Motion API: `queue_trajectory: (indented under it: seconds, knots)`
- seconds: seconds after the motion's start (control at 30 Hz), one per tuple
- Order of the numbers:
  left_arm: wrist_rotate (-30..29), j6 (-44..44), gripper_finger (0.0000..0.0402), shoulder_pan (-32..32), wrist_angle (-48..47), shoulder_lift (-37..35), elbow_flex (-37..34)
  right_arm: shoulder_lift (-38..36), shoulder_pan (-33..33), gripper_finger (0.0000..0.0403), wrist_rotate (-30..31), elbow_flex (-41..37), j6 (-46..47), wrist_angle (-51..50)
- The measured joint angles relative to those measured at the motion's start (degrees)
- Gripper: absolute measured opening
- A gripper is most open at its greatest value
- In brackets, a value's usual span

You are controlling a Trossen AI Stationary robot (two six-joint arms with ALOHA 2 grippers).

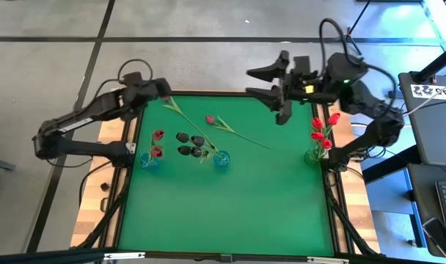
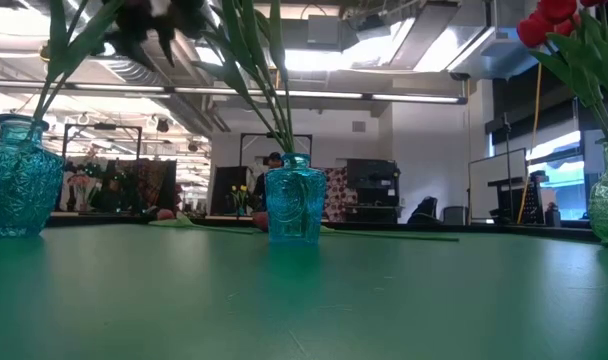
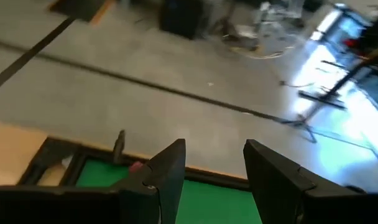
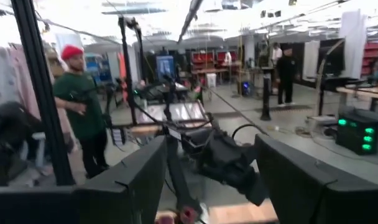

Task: Sort flowers into vase by color
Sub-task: Put the red flower into the left blue flower vase

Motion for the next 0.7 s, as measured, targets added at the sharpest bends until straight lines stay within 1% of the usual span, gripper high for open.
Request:
queue_trajectory:
  seconds: [0.13,0.2,0.33,0.4,0.47,0.57,0.63,0.7]
  knots:
    - [4.7,-5.5,0.016,6.4,0.1,5.3,0.0,-2.6,0.0,0.0241,1.9,0.0,-4.6,-5.8]
    - [6.9,-9.6,0.016,9.0,0.1,7.7,0.0,-3.2,0.0,0.0241,3.3,0.0,-6.0,-8.6]
    - [8.0,-19.4,0.016,12.6,-0.6,12.4,-1.7,-3.1,0.0,0.0241,6.7,0.0,-7.9,-16.2]
    - [10.4,-23.5,0.016,13.9,-0.2,14.5,-3.5,-2.5,0.0,0.0241,7.7,0.0,-8.3,-19.0]
    - [13.5,-25.9,0.016,14.9,0.6,16.8,-5.8,-2.2,0.0,0.0241,7.8,0.0,-8.3,-22.0]
    - [16.0,-28.0,0.016,15.4,3.3,20.7,-8.5,-1.9,0.0,0.0241,7.8,0.0,-8.6,-24.2]
    - [18.6,-27.9,0.016,16.1,5.2,23.8,-9.9,-1.9,-0.2,0.0241,8.4,0.0,-8.8,-25.4]
    - [19.7,-27.5,0.016,17.0,8.3,27.0,-10.2,-1.9,-1.4,0.0241,8.7,0.0,-8.8,-26.2]
